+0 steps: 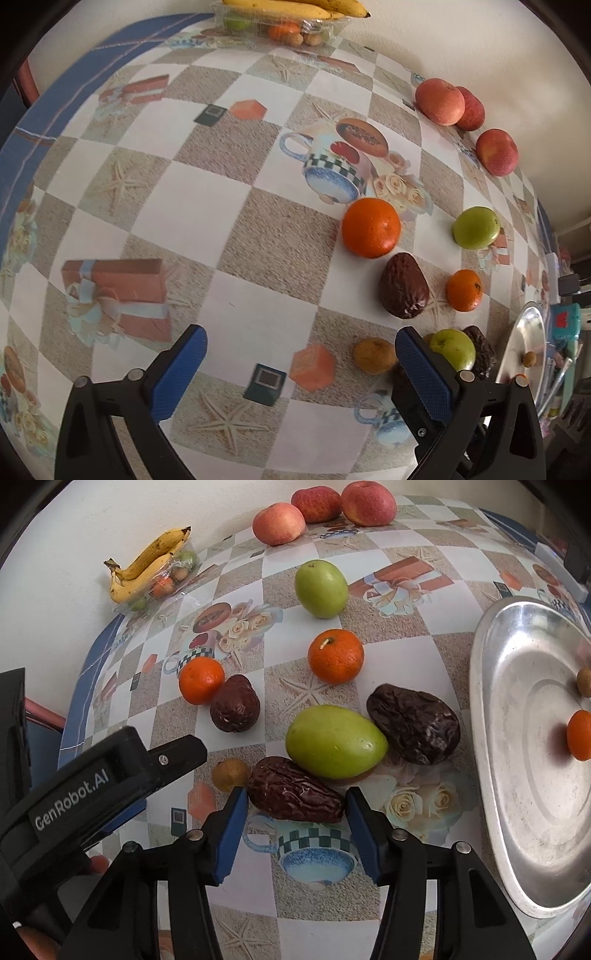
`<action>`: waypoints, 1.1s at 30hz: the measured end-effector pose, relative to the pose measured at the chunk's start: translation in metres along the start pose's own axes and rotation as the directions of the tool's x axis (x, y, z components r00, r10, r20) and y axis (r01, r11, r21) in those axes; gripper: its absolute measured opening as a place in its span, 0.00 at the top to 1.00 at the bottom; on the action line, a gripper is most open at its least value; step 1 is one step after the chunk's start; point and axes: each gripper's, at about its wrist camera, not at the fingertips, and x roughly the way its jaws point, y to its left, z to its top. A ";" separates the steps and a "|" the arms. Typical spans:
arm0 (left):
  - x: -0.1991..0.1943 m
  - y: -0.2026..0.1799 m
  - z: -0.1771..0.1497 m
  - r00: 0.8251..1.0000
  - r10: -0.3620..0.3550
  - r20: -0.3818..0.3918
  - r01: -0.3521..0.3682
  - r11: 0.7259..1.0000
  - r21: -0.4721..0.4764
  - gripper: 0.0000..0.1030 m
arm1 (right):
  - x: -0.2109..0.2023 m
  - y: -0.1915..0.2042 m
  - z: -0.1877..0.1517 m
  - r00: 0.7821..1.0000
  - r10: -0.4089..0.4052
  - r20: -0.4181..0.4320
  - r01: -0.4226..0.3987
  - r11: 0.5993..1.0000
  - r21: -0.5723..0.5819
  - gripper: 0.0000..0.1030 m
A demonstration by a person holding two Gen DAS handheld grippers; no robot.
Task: Organize fruits
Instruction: 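Move both tools back toward the remaining fruit pile, then grasp the dark date with the right gripper while the left gripper grasps a brown kiwi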
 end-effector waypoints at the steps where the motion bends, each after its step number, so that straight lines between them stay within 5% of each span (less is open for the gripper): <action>1: 0.001 -0.001 -0.001 1.000 -0.003 -0.005 0.003 1.000 -0.002 0.00 | -0.001 -0.002 0.000 1.000 0.007 -0.002 -0.007 1.000 0.002 0.45; 10: 0.010 -0.021 -0.006 1.000 0.014 -0.015 -0.013 0.998 0.057 0.01 | -0.015 -0.021 0.002 0.999 -0.033 0.028 0.032 0.999 0.027 0.45; 16: 0.011 -0.038 -0.009 1.000 -0.019 -0.007 0.020 0.995 0.094 0.20 | -0.017 -0.027 0.001 0.999 -0.032 0.028 0.031 0.999 0.023 0.45; 24: 0.012 -0.049 -0.010 0.998 -0.067 -0.017 0.069 0.993 0.097 0.56 | -0.016 -0.026 0.000 0.999 -0.031 0.022 0.030 0.999 0.023 0.45; 29: 0.013 -0.046 -0.011 0.996 -0.088 -0.027 0.090 0.992 0.087 0.70 | -0.014 -0.024 -0.001 0.999 -0.030 0.018 0.030 0.999 0.018 0.45; 33: 0.010 -0.043 -0.014 0.995 -0.099 -0.030 0.101 0.992 0.081 0.71 | -0.014 -0.023 0.000 0.999 -0.030 0.018 0.030 0.999 0.017 0.45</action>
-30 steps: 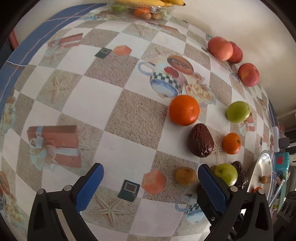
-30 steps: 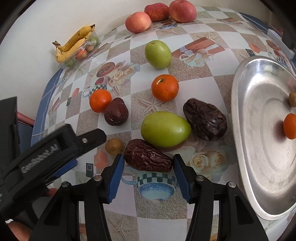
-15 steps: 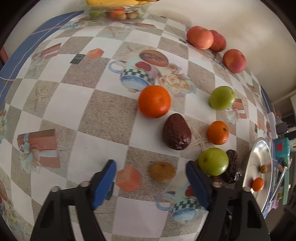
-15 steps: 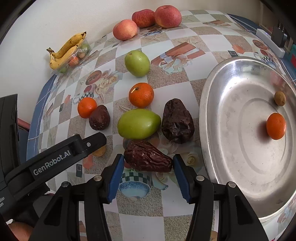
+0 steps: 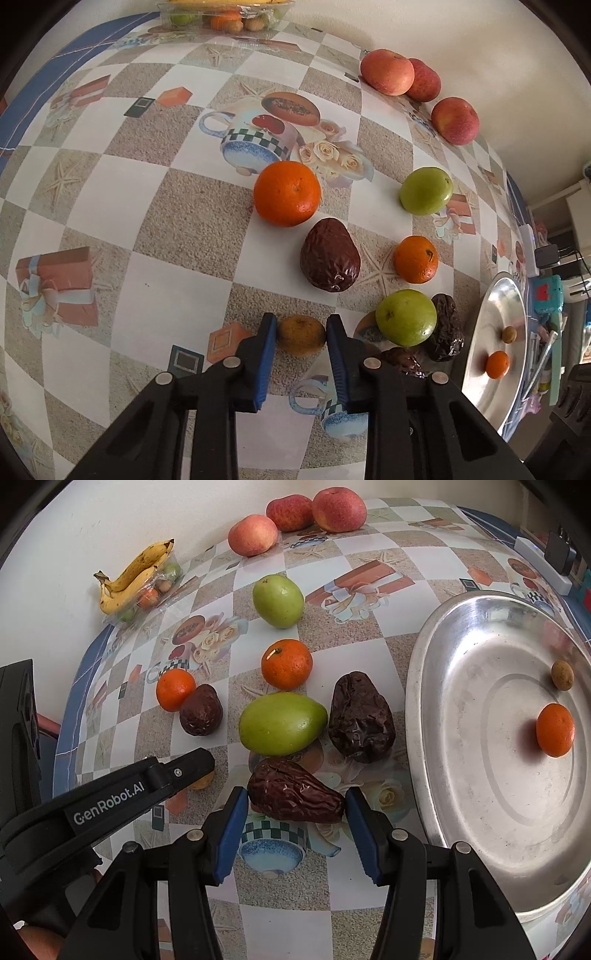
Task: Organize fruits
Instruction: 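Grasp the dark date with the right gripper while the left gripper grasps a brown kiwi, then carry both fruits over the steel bowl and release them inside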
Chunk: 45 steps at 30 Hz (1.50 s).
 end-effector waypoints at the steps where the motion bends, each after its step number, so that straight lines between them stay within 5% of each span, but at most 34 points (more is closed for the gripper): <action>1: 0.001 0.000 0.000 1.000 -0.003 -0.001 0.003 1.000 -0.004 0.71 | 0.000 0.000 0.000 1.000 0.001 0.001 -0.001 1.000 0.001 0.45; 17: -0.029 0.001 -0.001 0.992 -0.115 0.042 0.117 0.992 -0.040 0.71 | -0.032 0.002 0.005 0.996 0.045 0.081 -0.044 0.999 -0.006 0.45; 25: -0.040 -0.021 -0.003 0.983 -0.171 0.065 0.171 0.985 0.003 0.71 | -0.056 -0.032 0.015 0.989 0.016 0.146 -0.027 0.997 0.074 0.45; 35: -0.039 -0.075 -0.020 0.970 -0.241 0.041 0.235 0.965 0.117 0.71 | -0.090 -0.108 0.024 0.973 -0.073 0.217 0.024 0.975 0.221 0.45; 45: -0.022 -0.143 -0.062 0.962 -0.267 -0.065 0.274 0.912 0.305 0.71 | -0.107 -0.152 0.020 0.967 -0.093 0.237 0.017 0.952 0.305 0.45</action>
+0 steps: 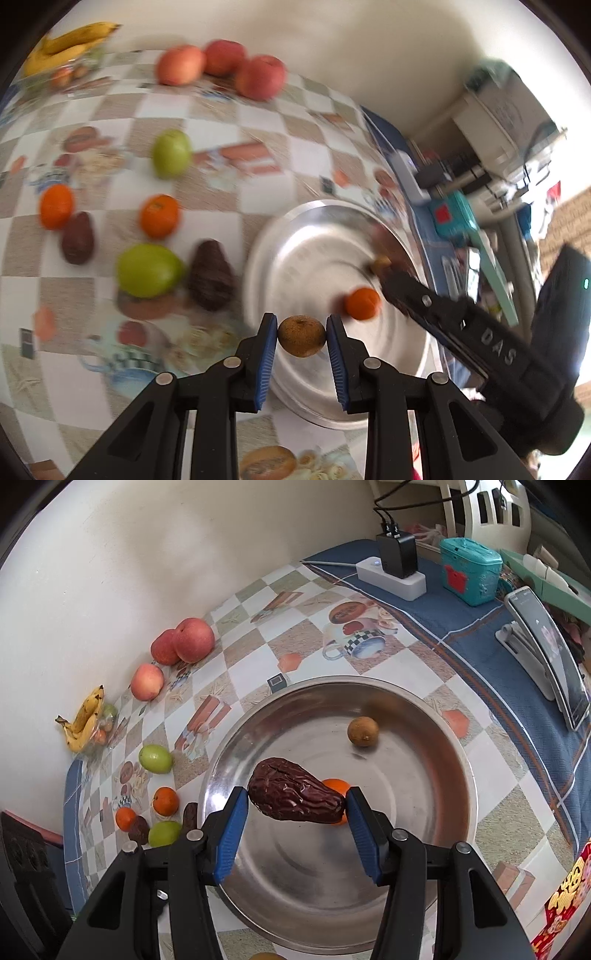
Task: Organize fruits
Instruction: 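Carry both fruits over the steel bowl and release them inside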
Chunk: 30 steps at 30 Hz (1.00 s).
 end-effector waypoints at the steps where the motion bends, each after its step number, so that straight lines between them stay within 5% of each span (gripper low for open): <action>1: 0.003 -0.003 -0.001 1.000 0.001 -0.007 -0.001 1.000 0.011 0.70 | 0.000 0.000 0.000 1.000 0.003 -0.003 -0.003 1.000 0.001 0.45; 4: 0.009 -0.007 -0.003 1.000 0.005 -0.029 -0.004 0.999 0.033 0.70 | 0.002 0.002 -0.001 1.000 0.019 -0.018 -0.019 1.000 -0.007 0.45; 8: 0.010 -0.003 -0.004 0.999 0.017 -0.032 -0.016 1.000 0.022 0.54 | 0.004 0.006 -0.004 0.999 0.023 -0.032 -0.024 0.999 -0.021 0.45; 16: 0.009 0.010 -0.002 0.998 0.050 -0.036 -0.050 0.999 -0.001 0.49 | 0.009 0.016 -0.007 0.999 0.023 -0.049 -0.025 0.999 -0.044 0.44; 23: -0.005 0.038 0.006 0.992 0.129 -0.006 -0.129 0.989 -0.078 0.29 | 0.015 0.028 -0.011 0.997 0.020 -0.068 -0.025 0.997 -0.072 0.38; 30: -0.029 0.089 0.016 0.968 0.247 0.040 -0.229 0.941 -0.250 0.24 | 0.020 0.044 -0.017 0.996 0.027 -0.085 -0.036 0.993 -0.108 0.38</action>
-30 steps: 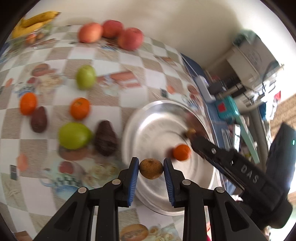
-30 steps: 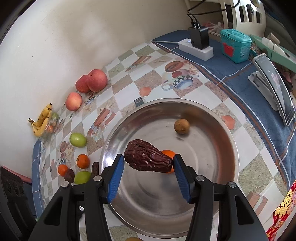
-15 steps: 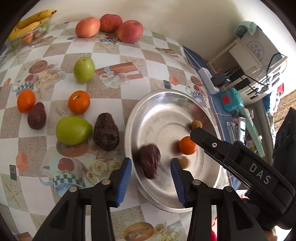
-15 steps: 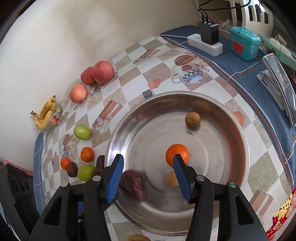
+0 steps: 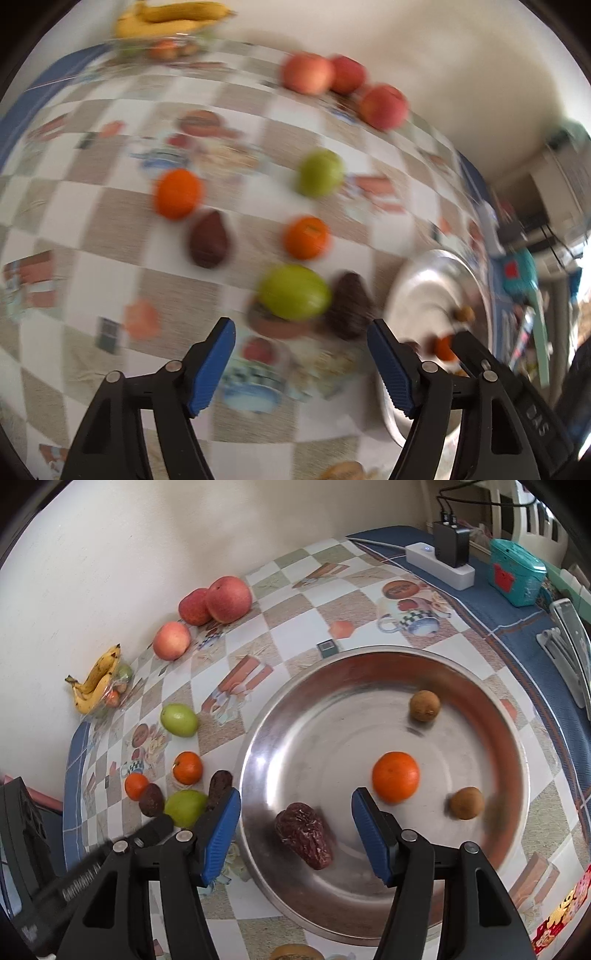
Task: Organize fruits
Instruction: 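Carry both fruits over the steel bowl and release them inside, then return both tools toward the fruit pile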
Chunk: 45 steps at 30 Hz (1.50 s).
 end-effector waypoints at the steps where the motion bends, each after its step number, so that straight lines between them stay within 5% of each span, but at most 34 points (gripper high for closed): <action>1: -0.003 0.007 0.003 1.000 0.014 0.010 -0.014 1.000 -0.023 0.23 | 0.001 0.003 -0.001 1.000 0.000 -0.003 0.000 1.000 -0.009 0.38; 9: -0.020 0.055 0.012 0.989 0.118 0.091 -0.101 0.980 -0.170 0.01 | 0.007 0.030 -0.006 0.999 0.032 -0.020 -0.033 0.998 -0.056 0.38; 13: -0.022 0.071 0.014 0.981 0.167 0.096 -0.143 0.967 -0.212 0.00 | 0.011 0.047 -0.011 0.998 0.049 -0.034 -0.052 0.995 -0.090 0.38; 17: -0.020 0.084 0.014 0.979 0.186 0.080 -0.160 0.953 -0.256 0.00 | 0.015 0.059 -0.016 0.999 0.035 -0.035 -0.040 0.988 -0.151 0.15; 19: -0.016 0.085 0.013 0.982 0.178 0.063 -0.155 0.951 -0.267 0.00 | 0.016 0.062 -0.017 0.999 0.028 -0.029 -0.033 0.984 -0.176 0.12; 35: -0.002 0.061 0.010 0.985 0.169 0.028 -0.164 0.976 -0.146 0.00 | 0.033 0.041 -0.013 0.994 -0.099 -0.048 0.089 0.979 -0.181 0.12; 45: -0.008 0.060 0.013 0.985 0.163 0.060 -0.154 0.978 -0.139 0.00 | 0.030 0.054 -0.011 0.999 -0.053 -0.012 0.049 0.970 -0.237 0.12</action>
